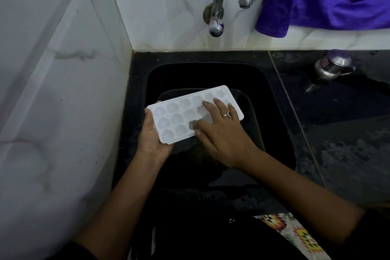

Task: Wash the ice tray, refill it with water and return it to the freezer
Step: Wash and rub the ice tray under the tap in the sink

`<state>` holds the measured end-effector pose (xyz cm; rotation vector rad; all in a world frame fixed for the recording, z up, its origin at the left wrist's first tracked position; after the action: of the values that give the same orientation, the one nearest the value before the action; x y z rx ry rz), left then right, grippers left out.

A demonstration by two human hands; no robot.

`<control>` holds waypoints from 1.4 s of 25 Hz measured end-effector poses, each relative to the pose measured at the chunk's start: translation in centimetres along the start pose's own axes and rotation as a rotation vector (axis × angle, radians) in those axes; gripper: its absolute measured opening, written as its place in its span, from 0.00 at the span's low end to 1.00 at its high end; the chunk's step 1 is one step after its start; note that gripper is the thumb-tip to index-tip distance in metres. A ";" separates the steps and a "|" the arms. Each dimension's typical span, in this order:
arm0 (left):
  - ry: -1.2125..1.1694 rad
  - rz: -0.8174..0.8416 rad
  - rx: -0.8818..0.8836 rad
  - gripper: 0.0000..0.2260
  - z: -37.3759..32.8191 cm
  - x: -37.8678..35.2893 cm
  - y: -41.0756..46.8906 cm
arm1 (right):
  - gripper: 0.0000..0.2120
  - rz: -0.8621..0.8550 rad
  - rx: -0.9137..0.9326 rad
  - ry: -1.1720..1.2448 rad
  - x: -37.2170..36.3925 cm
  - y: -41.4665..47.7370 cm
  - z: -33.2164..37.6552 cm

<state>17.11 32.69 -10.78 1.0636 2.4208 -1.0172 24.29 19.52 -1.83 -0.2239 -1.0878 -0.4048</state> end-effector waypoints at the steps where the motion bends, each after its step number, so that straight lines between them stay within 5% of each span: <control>1: 0.001 0.005 0.015 0.28 0.3 -0.3 -0.1 | 0.19 -0.027 -0.026 0.028 0.4 0.1 0.1; 6: -0.011 0.002 0.029 0.27 0.4 -0.7 -0.1 | 0.19 0.034 0.125 0.005 -1.5 -0.5 3.1; 35: -0.069 0.014 0.057 0.28 1.3 0.0 0.4 | 0.18 0.033 0.114 -0.044 -1.1 0.6 3.4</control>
<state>17.38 31.93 -11.89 1.0445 2.3392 -1.1054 21.32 21.57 -1.22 -0.1508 -1.1452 -0.3084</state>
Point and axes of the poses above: each hand's wrist, its own y-axis towards the middle knuckle, its own x-axis out of the back of the hand, z = x × y, the point moved 10 cm from there along y, towards the middle knuckle, and after that the axes turned 14 degrees about y, right-handed, at the moved point
